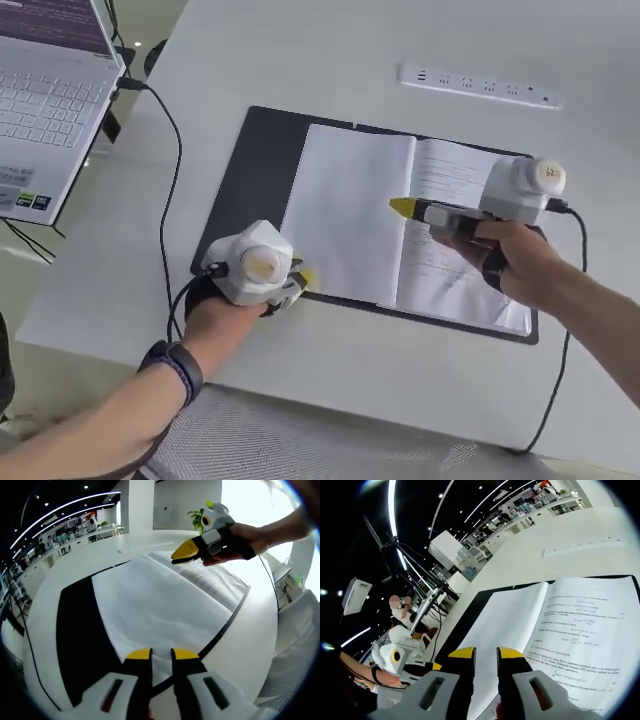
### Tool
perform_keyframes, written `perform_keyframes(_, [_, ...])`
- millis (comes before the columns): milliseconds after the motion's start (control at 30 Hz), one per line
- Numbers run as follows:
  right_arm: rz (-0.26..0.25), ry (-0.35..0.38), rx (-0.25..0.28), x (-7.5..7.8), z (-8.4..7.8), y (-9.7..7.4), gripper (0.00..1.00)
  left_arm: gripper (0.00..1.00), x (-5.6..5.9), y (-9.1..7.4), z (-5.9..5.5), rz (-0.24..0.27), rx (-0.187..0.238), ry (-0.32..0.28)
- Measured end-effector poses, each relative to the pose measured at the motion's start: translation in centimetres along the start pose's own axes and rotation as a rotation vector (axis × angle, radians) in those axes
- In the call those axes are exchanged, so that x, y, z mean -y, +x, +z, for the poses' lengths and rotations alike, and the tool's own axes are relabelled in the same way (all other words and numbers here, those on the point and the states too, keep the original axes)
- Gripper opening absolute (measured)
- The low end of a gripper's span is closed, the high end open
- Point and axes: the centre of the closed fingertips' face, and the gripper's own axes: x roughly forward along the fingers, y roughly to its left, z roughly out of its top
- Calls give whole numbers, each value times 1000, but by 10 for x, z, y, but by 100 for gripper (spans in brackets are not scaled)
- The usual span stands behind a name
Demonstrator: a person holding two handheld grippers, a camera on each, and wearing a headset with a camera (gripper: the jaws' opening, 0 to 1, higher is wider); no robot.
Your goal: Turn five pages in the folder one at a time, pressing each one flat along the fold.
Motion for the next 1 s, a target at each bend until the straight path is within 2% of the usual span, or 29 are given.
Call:
perform_keyframes(167, [5,11,7,9,6,9,12,13,-1,0,0,-2,0,-16])
perform_keyframes(267, [-5,40,28,20,13,12,10,13,-1,0,1,-5,10,-54])
perform_keyframes(367, [-16,78,63,33,21,13,8,13,-1,1,1,-9,14,-53])
perform_keyframes(433, [-17,90,69,39,23,14,6,12,-2,2,1,-9,10,-49])
perform_keyframes(567, [-18,104,63,43,20,16,4,11,-3,2,2,-8,9,-53])
perform_keyframes(600, [-20,102,52,53,18,21,3,11,-3,2,2,-8,10,-55])
perform_keyframes(633, [-21,95,42,56,16,23,2,11,-3,2,2,-8,10,-56])
perform_keyframes(733, [-24,79,32,51,12,22,0,11,-3,3,2,-6,8,-56])
perform_keyframes(833, [-6,80,29,44,13,21,0,11,-3,3,2,-1,13,-66])
perform_keyframes(933, [7,101,41,40,16,19,0,12,-3,4,3,1,16,-72])
perform_keyframes(967, [3,112,53,40,18,20,0,12,-1,2,3,0,16,-72])
perform_keyframes(1000, [-3,136,77,53,25,23,0,12,-1,1,4,-1,14,-72])
